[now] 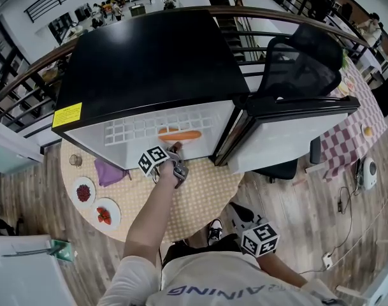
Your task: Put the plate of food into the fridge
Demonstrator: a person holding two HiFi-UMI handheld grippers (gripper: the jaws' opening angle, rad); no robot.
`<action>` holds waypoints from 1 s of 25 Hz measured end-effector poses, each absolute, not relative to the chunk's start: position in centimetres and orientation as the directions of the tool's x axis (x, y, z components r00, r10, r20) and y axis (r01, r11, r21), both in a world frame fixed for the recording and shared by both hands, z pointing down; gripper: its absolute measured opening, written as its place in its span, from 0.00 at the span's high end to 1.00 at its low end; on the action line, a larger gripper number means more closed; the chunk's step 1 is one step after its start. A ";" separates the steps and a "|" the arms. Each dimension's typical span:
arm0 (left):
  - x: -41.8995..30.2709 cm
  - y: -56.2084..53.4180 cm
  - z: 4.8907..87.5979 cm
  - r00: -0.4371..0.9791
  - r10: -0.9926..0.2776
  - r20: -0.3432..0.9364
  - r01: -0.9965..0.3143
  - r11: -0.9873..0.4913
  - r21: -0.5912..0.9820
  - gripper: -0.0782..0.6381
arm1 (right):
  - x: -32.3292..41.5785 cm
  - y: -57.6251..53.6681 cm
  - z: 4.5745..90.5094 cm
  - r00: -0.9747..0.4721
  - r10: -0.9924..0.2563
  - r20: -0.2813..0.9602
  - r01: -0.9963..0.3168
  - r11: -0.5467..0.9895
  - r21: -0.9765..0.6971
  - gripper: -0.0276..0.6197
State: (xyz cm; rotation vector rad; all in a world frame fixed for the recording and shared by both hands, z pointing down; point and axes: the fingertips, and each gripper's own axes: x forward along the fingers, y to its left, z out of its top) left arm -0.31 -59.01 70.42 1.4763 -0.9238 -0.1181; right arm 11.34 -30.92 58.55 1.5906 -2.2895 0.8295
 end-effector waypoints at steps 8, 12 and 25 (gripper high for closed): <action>1.4 -57.2 69.9 0.753 -0.423 0.504 -0.601 -0.131 0.789 0.72 | 11.6 -30.8 58.7 -0.375 -0.787 0.490 -0.918 0.242 -0.314 0.93; 1.8 -56.1 69.9 0.722 -0.346 0.598 -0.690 -0.308 0.655 0.70 | 11.0 -30.4 58.8 -0.385 -0.781 0.492 -0.914 0.248 -0.321 0.93; -0.4 -52.4 66.7 0.708 -0.396 0.585 -0.705 -0.357 0.612 0.87 | 10.6 -30.6 58.1 -0.384 -0.800 0.461 -0.912 0.252 -0.323 0.93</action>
